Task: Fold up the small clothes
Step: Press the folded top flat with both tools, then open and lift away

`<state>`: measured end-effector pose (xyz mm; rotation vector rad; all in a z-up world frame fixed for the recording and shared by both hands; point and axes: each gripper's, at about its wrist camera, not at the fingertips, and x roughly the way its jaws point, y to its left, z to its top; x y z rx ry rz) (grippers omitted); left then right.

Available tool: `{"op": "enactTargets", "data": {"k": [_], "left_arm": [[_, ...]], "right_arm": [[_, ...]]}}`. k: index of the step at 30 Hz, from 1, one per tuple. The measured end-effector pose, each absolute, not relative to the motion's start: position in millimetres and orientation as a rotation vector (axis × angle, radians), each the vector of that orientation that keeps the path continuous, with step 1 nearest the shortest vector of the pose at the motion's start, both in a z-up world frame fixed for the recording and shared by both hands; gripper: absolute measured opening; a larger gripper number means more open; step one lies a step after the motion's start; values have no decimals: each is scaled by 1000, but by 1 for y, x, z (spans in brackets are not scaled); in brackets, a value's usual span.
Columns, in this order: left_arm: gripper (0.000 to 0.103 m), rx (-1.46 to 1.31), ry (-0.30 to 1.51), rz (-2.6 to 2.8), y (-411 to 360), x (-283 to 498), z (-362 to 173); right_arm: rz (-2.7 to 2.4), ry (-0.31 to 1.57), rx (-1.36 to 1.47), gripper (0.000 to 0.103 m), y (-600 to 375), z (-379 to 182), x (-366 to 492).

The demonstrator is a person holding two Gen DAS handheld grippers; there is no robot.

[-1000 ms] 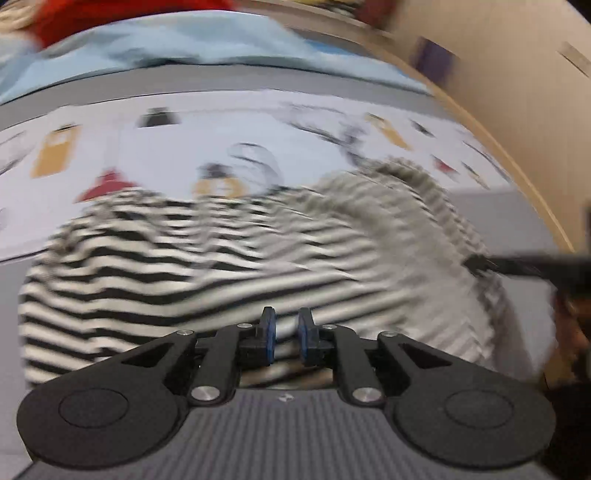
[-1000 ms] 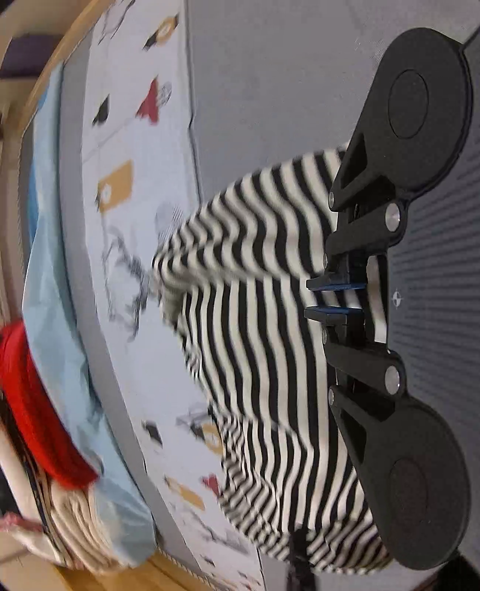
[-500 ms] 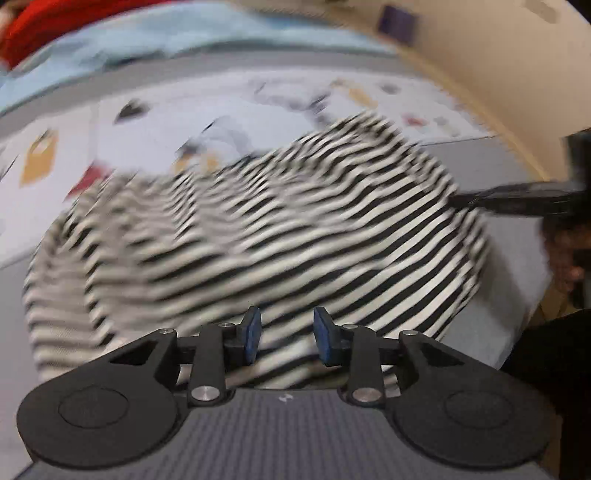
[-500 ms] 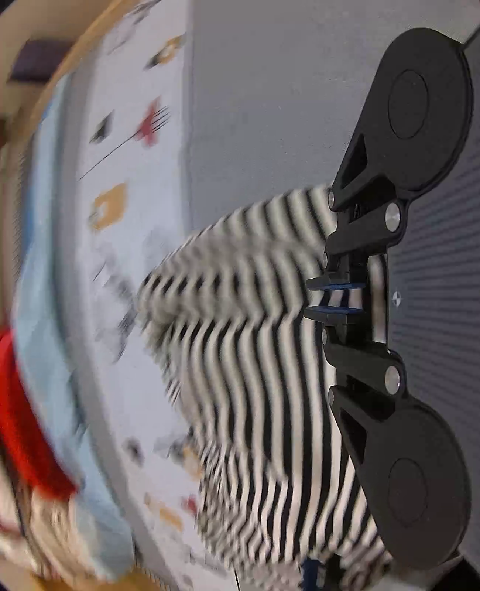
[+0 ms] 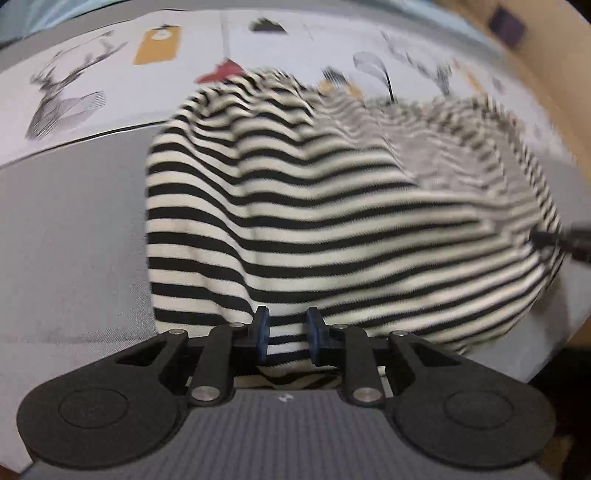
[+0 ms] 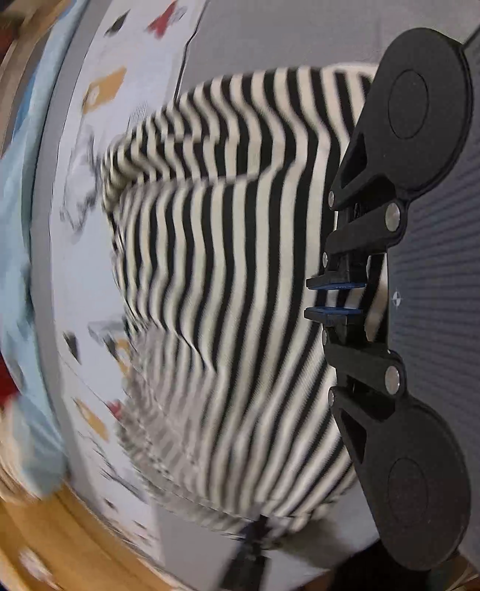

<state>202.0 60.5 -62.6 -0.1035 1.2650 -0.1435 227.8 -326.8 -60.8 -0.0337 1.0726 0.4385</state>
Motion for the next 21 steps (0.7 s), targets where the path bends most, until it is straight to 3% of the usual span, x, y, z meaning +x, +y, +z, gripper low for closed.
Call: {"op": "enactTargets", "data": {"k": [4,8,11,17,20,21], "left_arm": [[25,-7,1342,-66,64,200,-78],[25,-126,1281,-40,79,199,-66],[31,-119,1349,30,87,198,-77],[35,-220,982,-7,89,170,4],[43,-202,860,2,90,144,43],[51,-189,829,-3,94,133,52]], "right_arm": [[292,1089,-20,9,-350,-62,228],[166,1091,-41,9,-368,-66,224],[108,1126,-17,9,-384,-73,221],[111,1006,-37,10,-382,-45,196],[144,901,-19,10,-373,-21,179],[155,875,-6,10,-370,-14,174]]}}
